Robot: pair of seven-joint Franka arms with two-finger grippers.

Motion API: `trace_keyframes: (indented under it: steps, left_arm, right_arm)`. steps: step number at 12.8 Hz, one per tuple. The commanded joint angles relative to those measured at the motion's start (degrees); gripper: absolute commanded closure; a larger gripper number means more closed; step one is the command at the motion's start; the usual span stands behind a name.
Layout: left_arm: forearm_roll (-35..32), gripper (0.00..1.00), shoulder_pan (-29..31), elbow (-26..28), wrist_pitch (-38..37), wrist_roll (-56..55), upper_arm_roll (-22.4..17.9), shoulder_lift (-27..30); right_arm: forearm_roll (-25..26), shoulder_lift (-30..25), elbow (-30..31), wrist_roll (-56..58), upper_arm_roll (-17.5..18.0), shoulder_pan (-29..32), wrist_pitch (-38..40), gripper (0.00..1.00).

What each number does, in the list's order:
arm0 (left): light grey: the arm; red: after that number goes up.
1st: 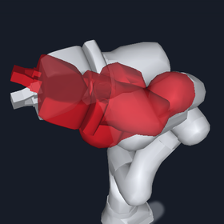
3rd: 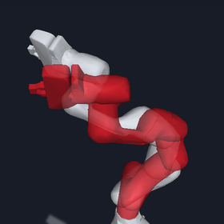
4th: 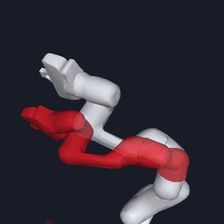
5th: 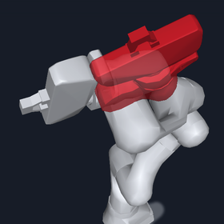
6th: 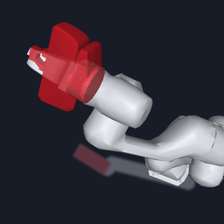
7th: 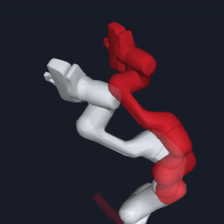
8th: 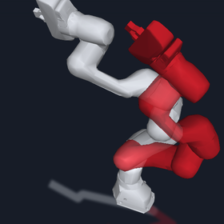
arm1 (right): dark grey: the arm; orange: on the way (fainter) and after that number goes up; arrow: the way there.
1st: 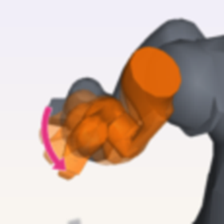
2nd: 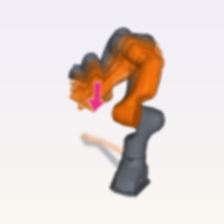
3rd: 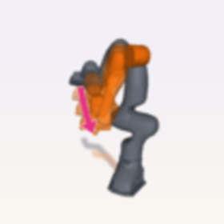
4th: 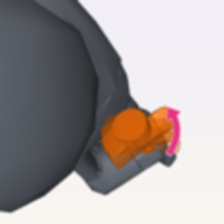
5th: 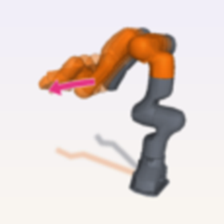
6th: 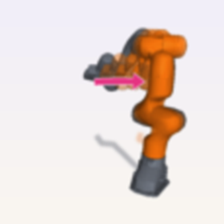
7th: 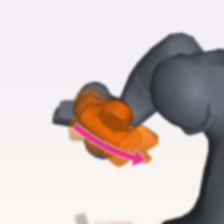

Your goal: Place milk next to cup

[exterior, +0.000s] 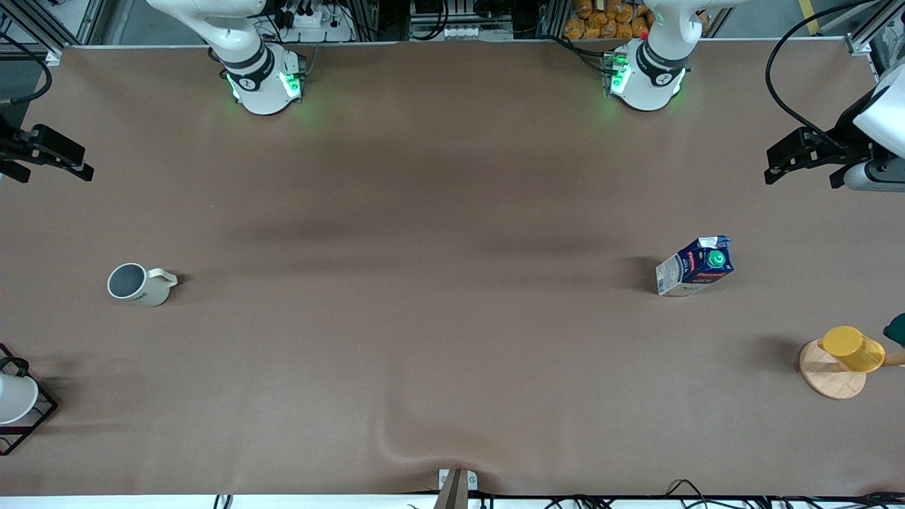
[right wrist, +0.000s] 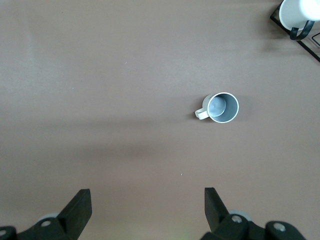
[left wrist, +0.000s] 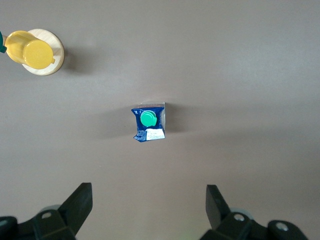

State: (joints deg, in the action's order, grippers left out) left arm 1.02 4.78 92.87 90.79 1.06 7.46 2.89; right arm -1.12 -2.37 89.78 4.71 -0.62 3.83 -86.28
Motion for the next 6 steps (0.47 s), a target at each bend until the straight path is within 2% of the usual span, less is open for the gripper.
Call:
trace_keyframes:
  steps: [1, 6]
  left_arm:
    - [0.74, 0.00, 0.66, -0.15, 0.44, 0.52, 0.01, 0.10]
    - [0.57, 0.00, 0.67, -0.23, 0.44, 0.87, 0.01, 0.01]
  right_arm:
    - [-0.73, 0.35, -0.75, -1.02, 0.09, 0.04, 0.93, 0.00]
    - [-0.73, 0.43, -0.75, -1.02, 0.09, 0.48, 1.46, 0.00]
